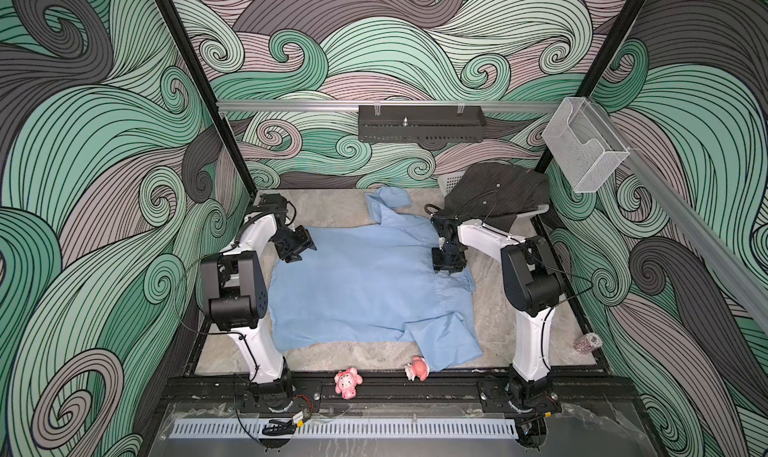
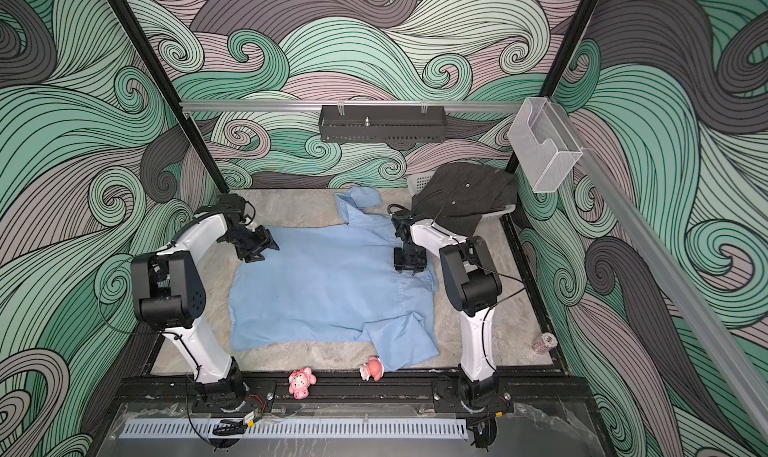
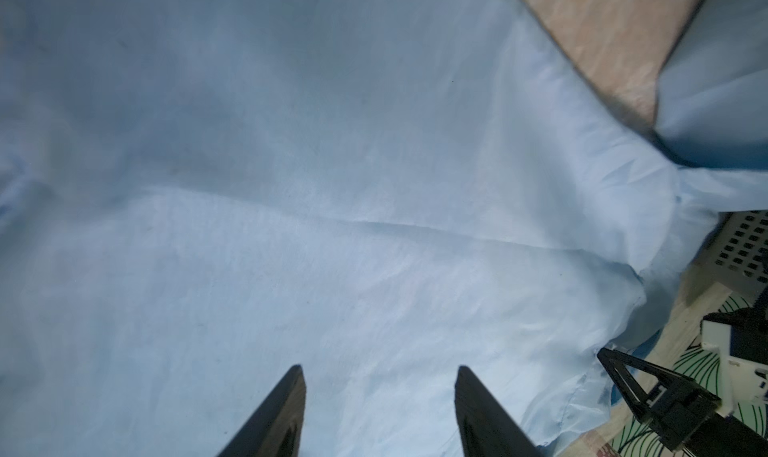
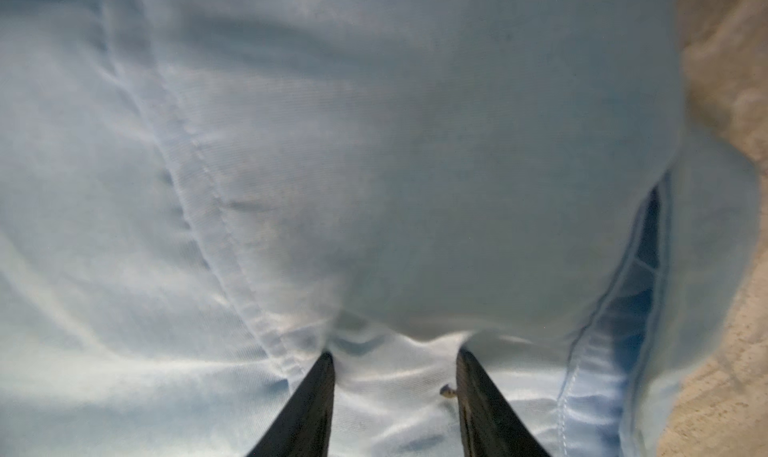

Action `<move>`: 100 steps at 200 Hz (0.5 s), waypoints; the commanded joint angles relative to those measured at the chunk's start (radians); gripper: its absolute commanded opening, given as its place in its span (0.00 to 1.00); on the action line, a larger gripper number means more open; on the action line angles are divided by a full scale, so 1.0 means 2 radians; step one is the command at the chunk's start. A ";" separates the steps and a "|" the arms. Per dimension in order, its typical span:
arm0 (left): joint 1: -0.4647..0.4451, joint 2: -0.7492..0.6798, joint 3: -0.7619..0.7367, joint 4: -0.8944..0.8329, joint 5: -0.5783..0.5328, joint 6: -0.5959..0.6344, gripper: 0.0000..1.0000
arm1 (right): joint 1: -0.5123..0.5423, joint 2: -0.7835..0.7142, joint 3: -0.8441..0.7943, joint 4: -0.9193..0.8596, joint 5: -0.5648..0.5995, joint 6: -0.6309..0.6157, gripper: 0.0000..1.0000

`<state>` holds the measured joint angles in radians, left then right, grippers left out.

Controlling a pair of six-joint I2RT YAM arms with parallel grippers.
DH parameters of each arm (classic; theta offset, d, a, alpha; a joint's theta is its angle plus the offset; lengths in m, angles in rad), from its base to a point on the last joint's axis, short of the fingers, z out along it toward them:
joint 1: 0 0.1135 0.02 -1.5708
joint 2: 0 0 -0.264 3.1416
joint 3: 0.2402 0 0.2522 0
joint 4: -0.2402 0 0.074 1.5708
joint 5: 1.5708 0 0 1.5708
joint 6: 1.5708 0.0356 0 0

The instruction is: Fold and stack the long sleeve shirts

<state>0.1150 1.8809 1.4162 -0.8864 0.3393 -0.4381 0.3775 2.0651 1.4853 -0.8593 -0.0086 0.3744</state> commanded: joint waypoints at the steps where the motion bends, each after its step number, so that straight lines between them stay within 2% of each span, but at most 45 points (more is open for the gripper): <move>1: 0.010 0.053 -0.016 0.028 0.001 -0.034 0.59 | -0.012 0.021 0.010 -0.014 0.028 0.003 0.48; 30: 0.004 0.121 0.057 0.021 -0.003 -0.044 0.59 | -0.022 0.037 0.038 -0.014 0.038 0.010 0.47; 100: -0.014 0.301 0.348 -0.059 0.034 -0.039 0.60 | -0.037 0.112 0.192 -0.045 0.055 -0.003 0.46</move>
<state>0.1001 2.3680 1.9720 -0.9138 0.3851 -0.5095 0.3134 2.2398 1.7756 -0.9073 0.0544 0.3775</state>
